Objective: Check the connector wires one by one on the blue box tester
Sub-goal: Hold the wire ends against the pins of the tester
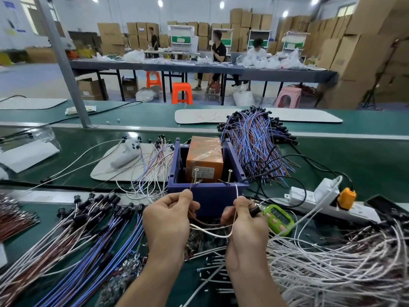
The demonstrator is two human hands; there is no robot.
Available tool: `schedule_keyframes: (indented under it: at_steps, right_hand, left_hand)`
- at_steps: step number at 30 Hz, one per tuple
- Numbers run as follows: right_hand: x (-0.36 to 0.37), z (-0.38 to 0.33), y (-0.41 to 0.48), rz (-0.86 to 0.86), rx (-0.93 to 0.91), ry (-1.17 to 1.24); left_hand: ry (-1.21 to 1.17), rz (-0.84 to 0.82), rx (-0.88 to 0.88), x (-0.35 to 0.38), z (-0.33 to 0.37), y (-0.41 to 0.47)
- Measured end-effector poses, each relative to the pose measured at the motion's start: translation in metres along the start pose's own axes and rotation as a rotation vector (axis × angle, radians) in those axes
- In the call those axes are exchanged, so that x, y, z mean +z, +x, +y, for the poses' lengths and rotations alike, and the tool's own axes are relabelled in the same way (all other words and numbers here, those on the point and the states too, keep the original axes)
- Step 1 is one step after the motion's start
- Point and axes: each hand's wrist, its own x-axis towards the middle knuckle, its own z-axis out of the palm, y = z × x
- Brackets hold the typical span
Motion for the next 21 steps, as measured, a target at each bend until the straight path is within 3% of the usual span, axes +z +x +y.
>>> schedule_keyframes:
  at_steps: [11, 17, 21]
  right_hand:
    - [0.004, 0.000, 0.006, -0.025, -0.060, -0.001]
    - [0.001, -0.003, 0.001, -0.032, 0.028, 0.064]
    - [-0.009, -0.006, -0.014, -0.014, -0.008, 0.013]
  left_hand:
    - [0.010, -0.037, 0.022, 0.001, -0.006, 0.005]
    - [0.006, -0.031, 0.008, 0.001, -0.005, 0.003]
    - [0.005, -0.005, -0.004, -0.004, -0.002, -0.007]
